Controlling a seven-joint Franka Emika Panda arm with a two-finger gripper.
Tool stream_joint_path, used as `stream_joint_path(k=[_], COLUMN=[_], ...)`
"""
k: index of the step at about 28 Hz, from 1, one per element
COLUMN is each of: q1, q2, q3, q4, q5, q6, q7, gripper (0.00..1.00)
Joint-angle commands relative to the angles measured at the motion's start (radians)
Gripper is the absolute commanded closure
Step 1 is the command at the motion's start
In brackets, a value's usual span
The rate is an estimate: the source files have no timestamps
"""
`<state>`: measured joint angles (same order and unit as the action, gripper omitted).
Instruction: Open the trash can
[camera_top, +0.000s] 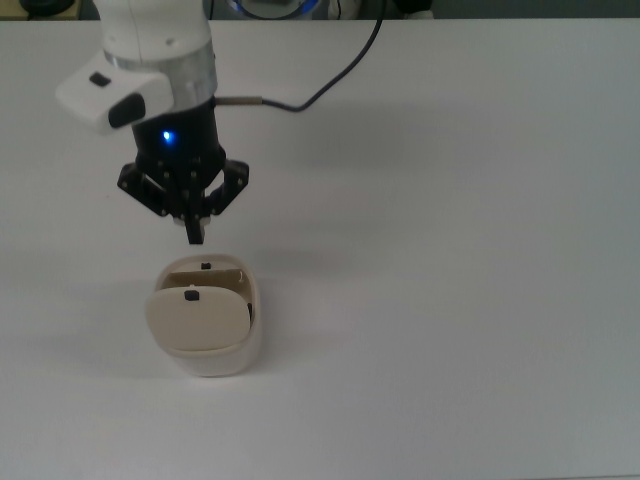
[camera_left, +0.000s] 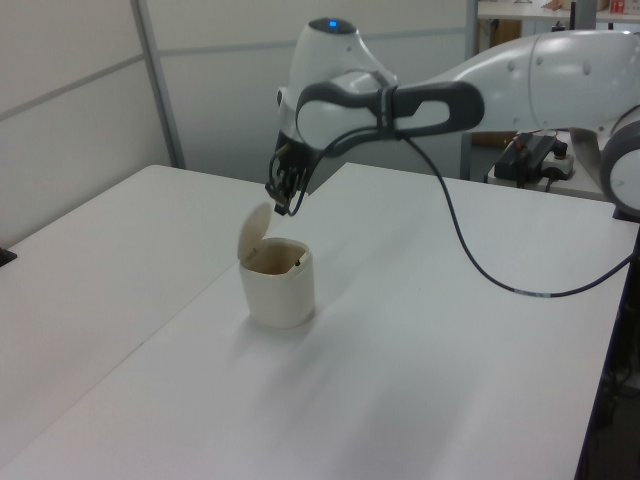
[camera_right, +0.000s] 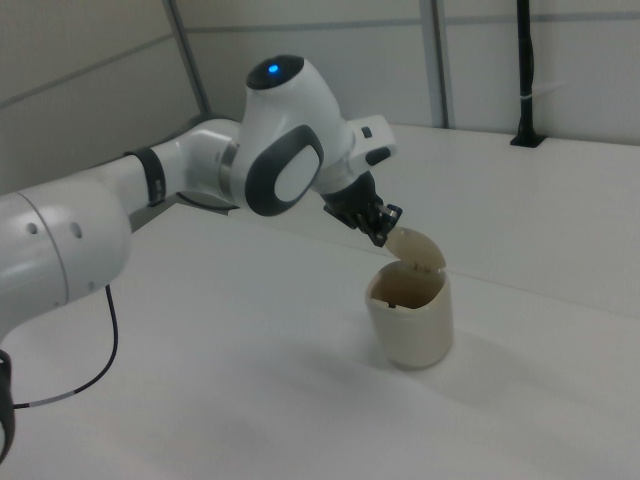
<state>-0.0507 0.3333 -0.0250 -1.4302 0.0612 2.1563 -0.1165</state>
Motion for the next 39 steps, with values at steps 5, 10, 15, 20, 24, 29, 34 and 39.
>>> stream_joint_path(k=[5,10,15,20,24,29,34,39], q1=[0.04,0.075,0.12,0.137,0.155,0.146,0.143,0.134], q2=[-0.112,-0.149,-0.188,-0.244,-0.289,-0.277,-0.273,-0.273], q3=[0.0,-0.001,0.0,0.004,0.004,-0.004,-0.009,-0.01], q4=[-0.042,-0.042,-0.046,-0.076,-0.121,-0.118,-0.116,-0.113], q5=[0.028,0.003,-0.083,-0.084,-0.084,-0.084,-0.084,-0.084], q6=[-0.177,-0.26,-0.394,-0.484,-0.49,-0.495,-0.519,-0.523], q7=[0.021,0.142,0.213,0.216,0.218,0.216,0.213,0.213], gripper=[1.0,1.0,1.0,1.0,1.0,0.69,0.0,0.0])
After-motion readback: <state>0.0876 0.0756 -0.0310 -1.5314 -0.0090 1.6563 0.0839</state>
